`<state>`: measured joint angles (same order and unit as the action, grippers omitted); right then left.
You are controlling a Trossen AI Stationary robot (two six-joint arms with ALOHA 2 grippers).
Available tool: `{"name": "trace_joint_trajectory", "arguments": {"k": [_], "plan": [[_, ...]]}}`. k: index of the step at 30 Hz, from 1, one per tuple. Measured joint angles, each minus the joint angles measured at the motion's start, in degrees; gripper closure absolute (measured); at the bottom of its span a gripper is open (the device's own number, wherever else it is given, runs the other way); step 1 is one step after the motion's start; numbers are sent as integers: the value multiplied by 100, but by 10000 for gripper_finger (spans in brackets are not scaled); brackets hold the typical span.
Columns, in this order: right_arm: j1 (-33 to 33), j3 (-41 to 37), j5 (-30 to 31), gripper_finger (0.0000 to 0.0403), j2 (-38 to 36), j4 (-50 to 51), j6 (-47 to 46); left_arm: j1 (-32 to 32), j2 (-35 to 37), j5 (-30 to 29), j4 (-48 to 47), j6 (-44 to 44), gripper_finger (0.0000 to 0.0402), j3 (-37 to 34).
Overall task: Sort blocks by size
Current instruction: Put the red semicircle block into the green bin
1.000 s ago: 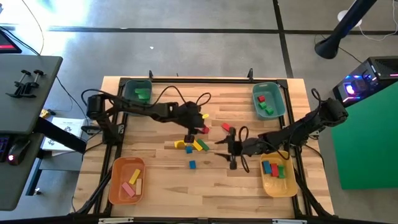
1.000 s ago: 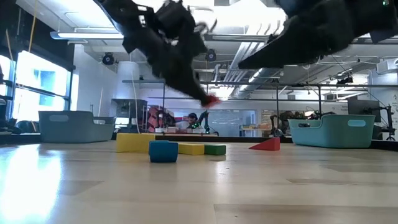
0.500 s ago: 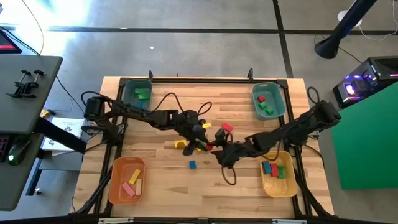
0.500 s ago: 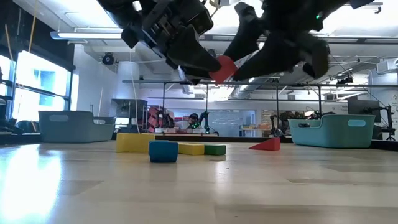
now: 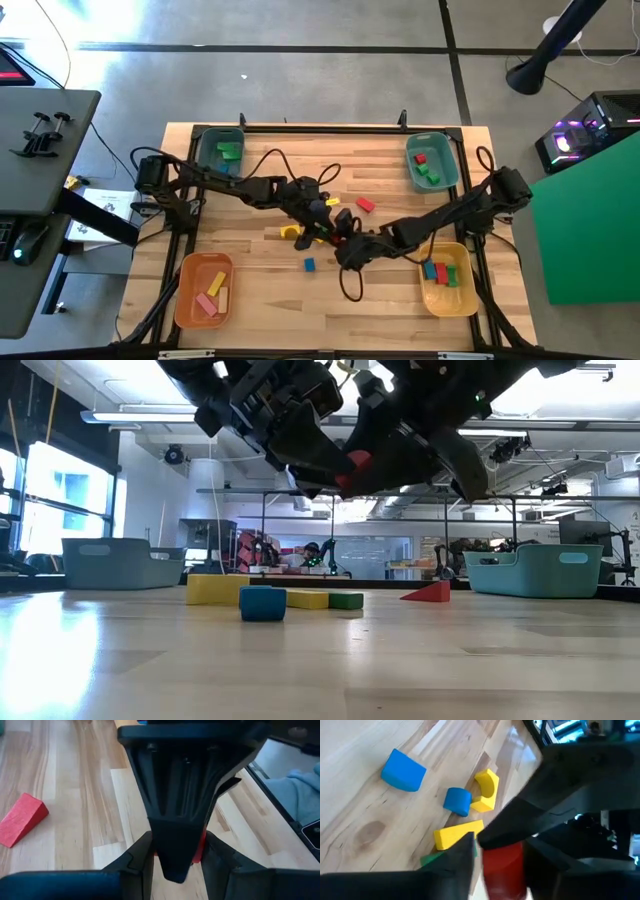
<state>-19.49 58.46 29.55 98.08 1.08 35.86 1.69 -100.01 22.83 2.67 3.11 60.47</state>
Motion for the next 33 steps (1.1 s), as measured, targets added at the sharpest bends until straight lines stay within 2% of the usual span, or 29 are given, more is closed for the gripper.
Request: {"name": "trace_joint_trajectory", "arguments": {"k": [4, 8, 11, 17, 23, 27, 33], "plan": [[0, 9, -2, 319, 0, 116, -146, 0, 0, -25, -19, -48, 288, 0], [-33, 16, 24, 319, -11, 364, -672, 20, 0, -151, 18, -286, 257, 0], [-46, -13, -76, 319, -197, 1387, -1472, 83, 13, -243, -75, -360, 229, 3], [298, -165, 165, 319, -1120, 3724, -3470, 214, 11, -1188, -419, -462, 208, 7], [1398, -478, 222, 319, -2239, 5490, -5317, 210, 11, -1267, -511, -745, 207, 7], [2579, -879, 54, 319, -2725, 5230, -5820, 55, 11, -1423, -519, -742, 207, 4], [4253, -1530, -133, 319, -2753, 4284, -5354, -265, 11, -2112, -485, -684, 206, 4]]}}
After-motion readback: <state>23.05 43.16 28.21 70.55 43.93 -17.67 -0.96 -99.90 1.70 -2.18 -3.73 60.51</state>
